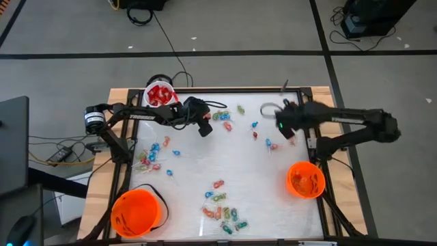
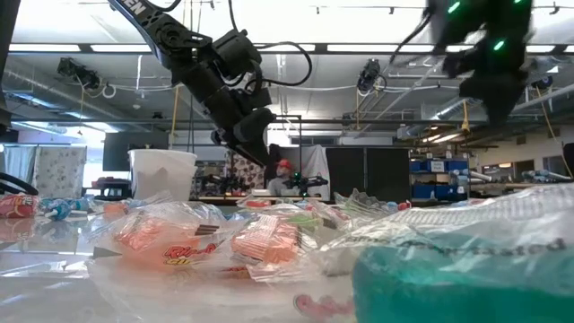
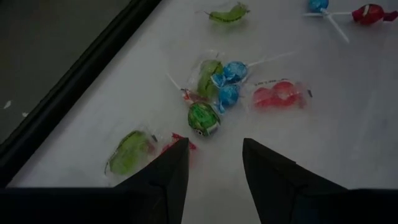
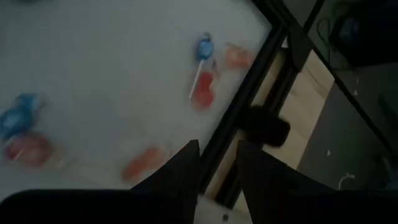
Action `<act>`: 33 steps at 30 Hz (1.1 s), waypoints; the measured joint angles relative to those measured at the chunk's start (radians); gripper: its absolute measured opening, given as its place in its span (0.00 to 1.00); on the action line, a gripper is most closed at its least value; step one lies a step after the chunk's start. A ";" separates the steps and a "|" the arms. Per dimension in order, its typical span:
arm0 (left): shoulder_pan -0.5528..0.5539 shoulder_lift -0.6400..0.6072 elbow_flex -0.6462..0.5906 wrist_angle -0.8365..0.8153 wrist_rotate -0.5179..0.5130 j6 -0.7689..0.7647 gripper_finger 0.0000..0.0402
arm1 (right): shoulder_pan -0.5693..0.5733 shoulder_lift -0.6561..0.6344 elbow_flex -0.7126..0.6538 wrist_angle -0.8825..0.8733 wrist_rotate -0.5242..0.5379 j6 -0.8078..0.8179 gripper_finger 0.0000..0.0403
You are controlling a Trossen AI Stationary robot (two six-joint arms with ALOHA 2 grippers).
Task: Sort candy by brand, put in halloween buckets
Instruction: Put the orange candy into the right orange bucket
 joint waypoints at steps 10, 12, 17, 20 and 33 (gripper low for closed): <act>0.000 0.000 0.000 -0.006 0.000 0.004 0.39 | -0.528 0.238 -0.014 0.420 -0.260 -0.412 0.30; 0.000 0.000 0.000 -0.012 0.000 0.005 0.39 | -0.588 0.299 -0.014 0.442 -0.290 -0.411 0.30; 0.000 0.000 0.000 -0.023 0.000 0.025 0.39 | -0.672 0.417 -0.014 0.465 -0.308 -0.388 0.30; 0.000 0.000 0.000 -0.023 0.000 0.026 0.39 | -0.673 0.448 0.006 0.478 -0.302 -0.365 0.30; -0.001 0.000 0.000 -0.053 0.000 0.044 0.39 | -0.692 0.461 0.111 0.519 -0.207 -0.401 0.29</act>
